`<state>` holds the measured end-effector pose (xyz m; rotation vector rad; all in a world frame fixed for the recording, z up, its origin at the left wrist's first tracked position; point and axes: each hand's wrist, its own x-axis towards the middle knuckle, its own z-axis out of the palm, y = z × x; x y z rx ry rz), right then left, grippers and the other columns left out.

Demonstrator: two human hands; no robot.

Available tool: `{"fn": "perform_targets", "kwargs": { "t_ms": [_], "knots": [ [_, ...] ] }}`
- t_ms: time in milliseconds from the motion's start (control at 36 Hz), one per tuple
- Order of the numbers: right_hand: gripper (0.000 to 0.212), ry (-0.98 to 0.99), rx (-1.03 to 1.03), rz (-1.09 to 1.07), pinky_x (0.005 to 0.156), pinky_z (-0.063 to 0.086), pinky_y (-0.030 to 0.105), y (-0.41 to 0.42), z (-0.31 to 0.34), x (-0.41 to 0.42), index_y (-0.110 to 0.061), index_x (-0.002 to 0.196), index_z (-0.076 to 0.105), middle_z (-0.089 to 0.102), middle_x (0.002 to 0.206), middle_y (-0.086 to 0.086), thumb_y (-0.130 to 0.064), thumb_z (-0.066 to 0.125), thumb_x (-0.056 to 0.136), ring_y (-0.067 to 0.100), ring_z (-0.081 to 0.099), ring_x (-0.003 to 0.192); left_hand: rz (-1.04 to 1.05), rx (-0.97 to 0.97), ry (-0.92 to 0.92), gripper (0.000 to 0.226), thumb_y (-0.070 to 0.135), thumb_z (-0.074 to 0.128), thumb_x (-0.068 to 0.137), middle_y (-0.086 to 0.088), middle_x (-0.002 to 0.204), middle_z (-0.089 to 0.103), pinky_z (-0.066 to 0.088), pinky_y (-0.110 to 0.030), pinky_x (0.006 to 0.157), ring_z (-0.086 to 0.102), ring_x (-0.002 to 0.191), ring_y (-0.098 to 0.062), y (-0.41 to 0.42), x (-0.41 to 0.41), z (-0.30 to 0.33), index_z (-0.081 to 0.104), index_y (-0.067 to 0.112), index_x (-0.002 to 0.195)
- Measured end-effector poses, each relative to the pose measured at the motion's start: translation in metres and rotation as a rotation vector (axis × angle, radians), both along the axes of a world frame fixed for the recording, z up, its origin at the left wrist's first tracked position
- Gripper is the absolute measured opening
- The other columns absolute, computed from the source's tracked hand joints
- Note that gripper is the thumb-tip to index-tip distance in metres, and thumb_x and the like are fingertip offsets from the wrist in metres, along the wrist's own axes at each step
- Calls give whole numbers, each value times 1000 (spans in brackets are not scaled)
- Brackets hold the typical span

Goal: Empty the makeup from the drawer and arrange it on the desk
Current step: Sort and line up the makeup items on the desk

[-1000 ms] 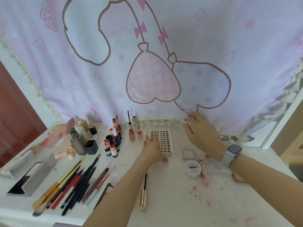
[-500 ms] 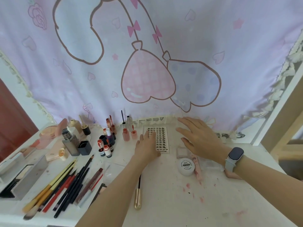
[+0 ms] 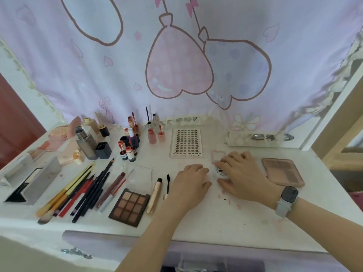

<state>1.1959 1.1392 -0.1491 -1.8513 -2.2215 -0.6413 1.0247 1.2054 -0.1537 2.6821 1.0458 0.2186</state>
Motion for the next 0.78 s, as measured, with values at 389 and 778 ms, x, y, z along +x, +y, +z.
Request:
{"fn": "perform_targets", "kwargs": {
  "t_ms": [389,778],
  "knots": [
    [34,1188,189,118,86,45,14,-27,-5,-15,-22,104,53,45,111,0,-13,66,74,2,54,97,128,-49,-178,42,30,43,96,-4,150,28,2,-35,115,11,144,-22,-29,11,-29,42,13,135],
    [25,1223,223,212,87,45,23,-27,-17,-19,-20,75,43,60,112,-2,-30,66,76,11,60,103,61,-486,-828,55,21,64,87,24,125,54,34,-8,98,46,117,9,-37,-6,-19,41,34,134]
  ]
}}
